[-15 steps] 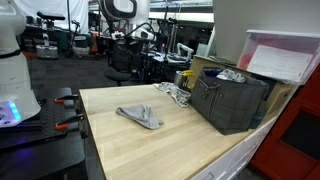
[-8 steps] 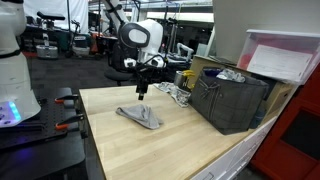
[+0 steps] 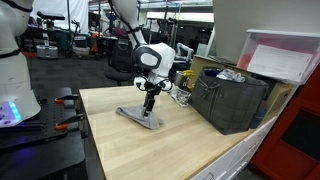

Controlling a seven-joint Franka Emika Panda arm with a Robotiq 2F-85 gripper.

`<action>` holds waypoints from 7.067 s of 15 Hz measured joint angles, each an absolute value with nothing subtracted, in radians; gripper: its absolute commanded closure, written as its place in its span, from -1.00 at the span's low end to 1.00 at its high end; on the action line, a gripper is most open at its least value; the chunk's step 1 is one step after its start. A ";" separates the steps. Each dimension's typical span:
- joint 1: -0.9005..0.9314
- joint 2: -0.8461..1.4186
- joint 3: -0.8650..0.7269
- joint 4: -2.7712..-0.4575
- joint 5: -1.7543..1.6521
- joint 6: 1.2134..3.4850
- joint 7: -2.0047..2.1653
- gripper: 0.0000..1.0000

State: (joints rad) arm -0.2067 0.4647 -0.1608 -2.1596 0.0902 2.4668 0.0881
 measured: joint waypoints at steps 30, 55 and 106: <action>-0.118 0.364 -0.132 -2.094 0.296 2.240 0.289 0.96; -0.011 0.296 -0.061 -2.147 0.239 2.205 0.251 -1.00; -0.161 0.400 -0.311 -2.222 0.168 2.369 0.403 0.97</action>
